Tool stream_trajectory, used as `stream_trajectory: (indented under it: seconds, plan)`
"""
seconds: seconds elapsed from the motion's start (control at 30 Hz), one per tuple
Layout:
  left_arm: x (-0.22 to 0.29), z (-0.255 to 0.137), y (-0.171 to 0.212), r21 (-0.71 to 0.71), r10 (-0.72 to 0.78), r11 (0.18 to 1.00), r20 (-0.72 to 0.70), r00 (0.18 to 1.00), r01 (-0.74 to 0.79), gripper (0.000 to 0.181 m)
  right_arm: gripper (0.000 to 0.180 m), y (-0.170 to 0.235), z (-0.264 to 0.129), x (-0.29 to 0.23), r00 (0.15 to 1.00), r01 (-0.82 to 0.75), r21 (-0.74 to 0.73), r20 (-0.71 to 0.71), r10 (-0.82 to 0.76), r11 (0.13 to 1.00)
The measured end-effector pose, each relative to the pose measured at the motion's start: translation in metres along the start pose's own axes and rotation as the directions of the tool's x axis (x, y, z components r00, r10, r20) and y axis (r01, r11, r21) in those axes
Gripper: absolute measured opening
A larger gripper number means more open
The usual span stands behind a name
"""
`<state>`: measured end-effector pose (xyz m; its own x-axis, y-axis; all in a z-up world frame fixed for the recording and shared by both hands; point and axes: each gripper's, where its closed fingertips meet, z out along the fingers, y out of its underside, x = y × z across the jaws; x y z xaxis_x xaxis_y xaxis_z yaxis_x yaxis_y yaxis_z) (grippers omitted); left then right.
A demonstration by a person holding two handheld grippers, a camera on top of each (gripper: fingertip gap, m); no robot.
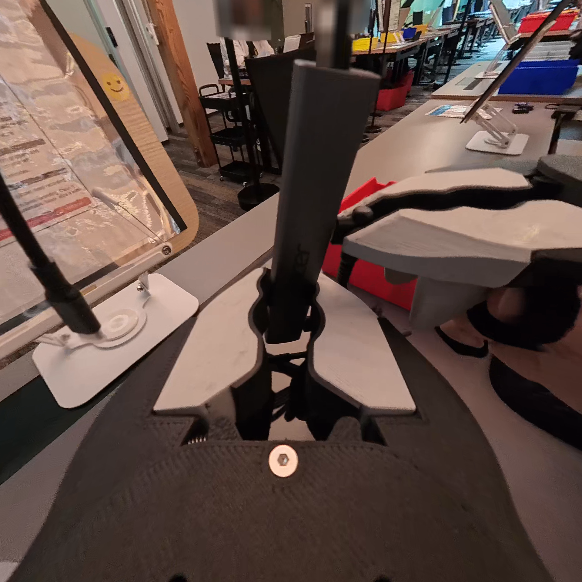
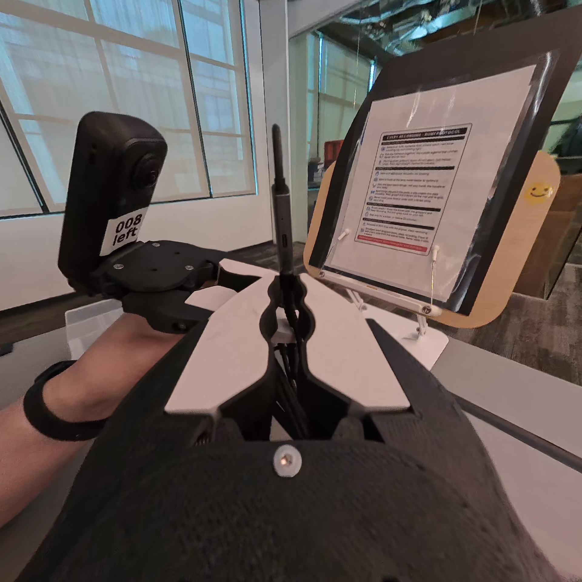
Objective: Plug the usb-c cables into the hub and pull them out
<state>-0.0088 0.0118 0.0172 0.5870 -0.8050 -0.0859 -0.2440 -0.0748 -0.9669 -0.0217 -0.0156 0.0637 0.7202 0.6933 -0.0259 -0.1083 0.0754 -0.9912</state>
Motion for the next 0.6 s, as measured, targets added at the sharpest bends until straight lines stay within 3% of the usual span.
stream_trajectory:
  seconds: [0.33,0.4,0.47,0.6]
  plan:
    - [-0.004,0.0,0.0,0.019,-0.101,0.995,-0.031,0.994,0.101,0.023,0.009,0.002,0.001,0.001,0.999,-0.02,0.051,-0.04,0.022,0.999]
    - [-0.032,-0.012,-0.009,0.121,-0.209,0.971,-0.006,0.978,0.208,0.022,0.008,0.005,-0.002,0.003,0.998,-0.026,0.05,-0.049,0.029,0.998]
    - [-0.058,-0.03,-0.008,0.113,-0.309,0.941,-0.089,0.947,0.318,0.021,0.008,-0.007,-0.008,0.003,0.998,-0.015,0.08,-0.054,0.019,0.997]
    - [-0.067,-0.055,-0.021,0.171,-0.265,0.946,-0.088,0.96,0.276,0.021,0.008,-0.03,-0.018,0.005,1.0,0.014,0.022,-0.017,-0.013,1.0]
